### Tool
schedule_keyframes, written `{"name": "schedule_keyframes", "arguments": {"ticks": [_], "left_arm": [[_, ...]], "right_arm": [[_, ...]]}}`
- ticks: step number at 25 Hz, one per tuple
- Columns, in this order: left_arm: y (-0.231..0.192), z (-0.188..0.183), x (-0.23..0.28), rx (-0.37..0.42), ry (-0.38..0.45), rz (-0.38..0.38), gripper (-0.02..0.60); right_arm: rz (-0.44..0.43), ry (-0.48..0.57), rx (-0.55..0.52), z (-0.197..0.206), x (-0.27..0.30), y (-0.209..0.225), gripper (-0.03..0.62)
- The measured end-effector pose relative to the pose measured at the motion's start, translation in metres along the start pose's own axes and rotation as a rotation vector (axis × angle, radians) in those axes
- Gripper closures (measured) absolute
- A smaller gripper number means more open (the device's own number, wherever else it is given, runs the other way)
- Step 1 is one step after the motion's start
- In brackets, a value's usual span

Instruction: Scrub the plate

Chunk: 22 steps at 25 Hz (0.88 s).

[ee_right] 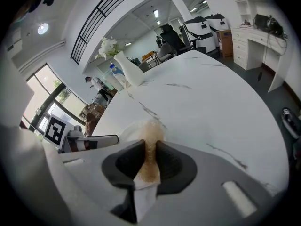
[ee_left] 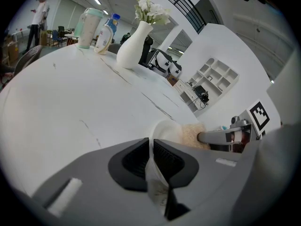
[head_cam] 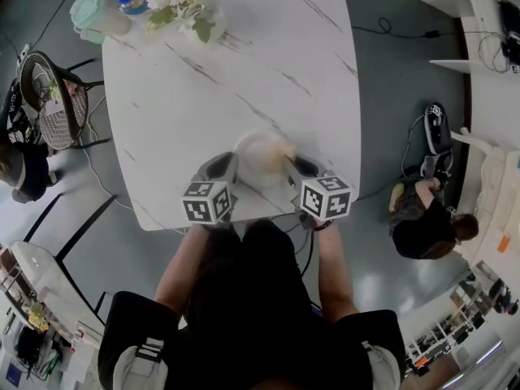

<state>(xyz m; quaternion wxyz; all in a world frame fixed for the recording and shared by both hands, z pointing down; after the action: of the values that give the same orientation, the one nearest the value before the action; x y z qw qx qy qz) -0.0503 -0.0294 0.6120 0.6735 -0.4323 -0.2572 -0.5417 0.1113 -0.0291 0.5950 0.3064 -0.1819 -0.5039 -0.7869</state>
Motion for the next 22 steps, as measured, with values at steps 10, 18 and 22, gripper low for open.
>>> {"name": "schedule_keyframes", "arguments": {"ticks": [10, 18, 22], "left_arm": [[0.002, -0.002, 0.001, 0.008, -0.001, -0.002, 0.545], [0.004, -0.002, 0.001, 0.007, 0.003, -0.001, 0.545], [0.003, -0.002, 0.001, 0.006, 0.007, -0.002, 0.545]], "right_arm": [[0.024, 0.026, 0.014, -0.003, -0.018, 0.011, 0.525], [-0.019, 0.053, 0.032, -0.007, -0.02, 0.004, 0.525], [-0.056, 0.085, 0.013, -0.019, -0.024, -0.012, 0.525]]}}
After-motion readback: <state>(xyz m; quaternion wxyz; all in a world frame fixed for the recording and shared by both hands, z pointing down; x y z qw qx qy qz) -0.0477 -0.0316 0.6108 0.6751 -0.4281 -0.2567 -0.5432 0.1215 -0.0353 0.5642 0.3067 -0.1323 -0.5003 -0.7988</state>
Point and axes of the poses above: the fingertips, and each gripper's own axes: x forward along the fingers, y to its right, z out of its underside, the point moved 2 cm from there along -x, backward along the fingers, and after that the axes turned 15 degrees about -z, right-handed, at the moved point
